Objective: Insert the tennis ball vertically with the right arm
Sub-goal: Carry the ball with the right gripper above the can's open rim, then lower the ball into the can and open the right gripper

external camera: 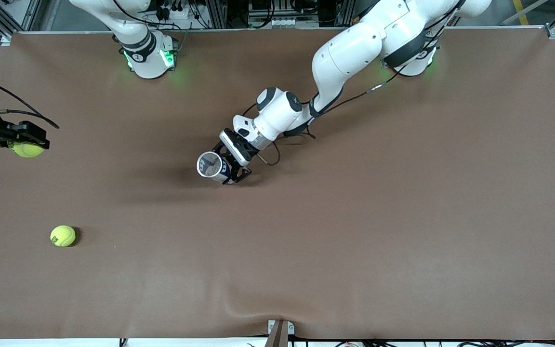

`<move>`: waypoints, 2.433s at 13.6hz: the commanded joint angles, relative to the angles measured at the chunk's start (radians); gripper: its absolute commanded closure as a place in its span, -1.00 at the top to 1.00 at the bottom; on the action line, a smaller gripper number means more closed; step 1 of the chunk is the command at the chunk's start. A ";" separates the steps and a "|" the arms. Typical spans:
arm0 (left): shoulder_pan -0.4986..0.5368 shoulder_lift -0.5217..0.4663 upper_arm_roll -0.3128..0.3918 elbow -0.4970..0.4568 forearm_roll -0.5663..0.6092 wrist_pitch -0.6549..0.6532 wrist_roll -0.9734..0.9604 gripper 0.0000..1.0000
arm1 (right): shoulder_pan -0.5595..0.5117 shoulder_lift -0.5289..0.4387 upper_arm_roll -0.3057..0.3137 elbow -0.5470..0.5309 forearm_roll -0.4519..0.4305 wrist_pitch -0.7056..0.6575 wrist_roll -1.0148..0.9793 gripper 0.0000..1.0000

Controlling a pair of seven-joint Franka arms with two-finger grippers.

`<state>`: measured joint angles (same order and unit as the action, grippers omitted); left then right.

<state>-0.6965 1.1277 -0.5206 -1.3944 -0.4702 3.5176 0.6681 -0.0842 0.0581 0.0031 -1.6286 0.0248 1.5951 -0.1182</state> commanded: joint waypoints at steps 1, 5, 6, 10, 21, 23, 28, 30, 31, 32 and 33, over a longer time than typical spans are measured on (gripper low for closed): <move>-0.028 0.032 -0.001 0.025 -0.016 0.020 -0.012 0.57 | 0.040 -0.009 0.029 -0.020 -0.016 0.000 0.136 -0.35; -0.031 0.035 -0.001 0.025 -0.018 0.030 -0.015 0.57 | 0.093 -0.006 0.115 -0.034 -0.016 0.008 0.385 -0.30; -0.032 0.035 -0.001 0.025 -0.018 0.032 -0.015 0.57 | 0.093 -0.007 0.151 -0.069 -0.016 0.037 0.438 -0.30; -0.032 0.046 -0.001 0.025 -0.016 0.032 -0.016 0.58 | 0.093 -0.006 0.279 -0.181 -0.016 0.175 0.648 -0.32; -0.032 0.046 0.001 0.023 -0.016 0.032 -0.015 0.58 | 0.182 0.135 0.433 -0.249 -0.103 0.460 1.091 -0.32; -0.032 0.047 0.001 0.023 -0.016 0.032 -0.015 0.58 | 0.201 0.169 0.433 -0.249 -0.135 0.492 1.124 -0.32; -0.032 0.052 0.004 0.023 -0.016 0.032 -0.015 0.58 | 0.215 0.190 0.433 -0.261 -0.157 0.497 1.148 -0.32; -0.032 0.052 0.004 0.023 -0.016 0.032 -0.015 0.58 | 0.216 0.192 0.433 -0.261 -0.157 0.505 1.149 -0.32; -0.032 0.052 0.004 0.023 -0.016 0.032 -0.015 0.58 | 0.221 0.196 0.433 -0.261 -0.155 0.512 1.158 -0.32; -0.032 0.052 0.004 0.023 -0.016 0.032 -0.015 0.58 | 0.224 0.197 0.433 -0.261 -0.155 0.523 1.180 -0.32; -0.032 0.052 0.004 0.023 -0.016 0.032 -0.015 0.58 | 0.236 0.200 0.433 -0.261 -0.154 0.523 1.186 -0.31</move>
<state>-0.7147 1.1456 -0.5196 -1.3940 -0.4702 3.5467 0.6628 0.1300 0.2546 0.4354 -1.8839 -0.1050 2.1015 1.0195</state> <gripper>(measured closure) 0.207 0.335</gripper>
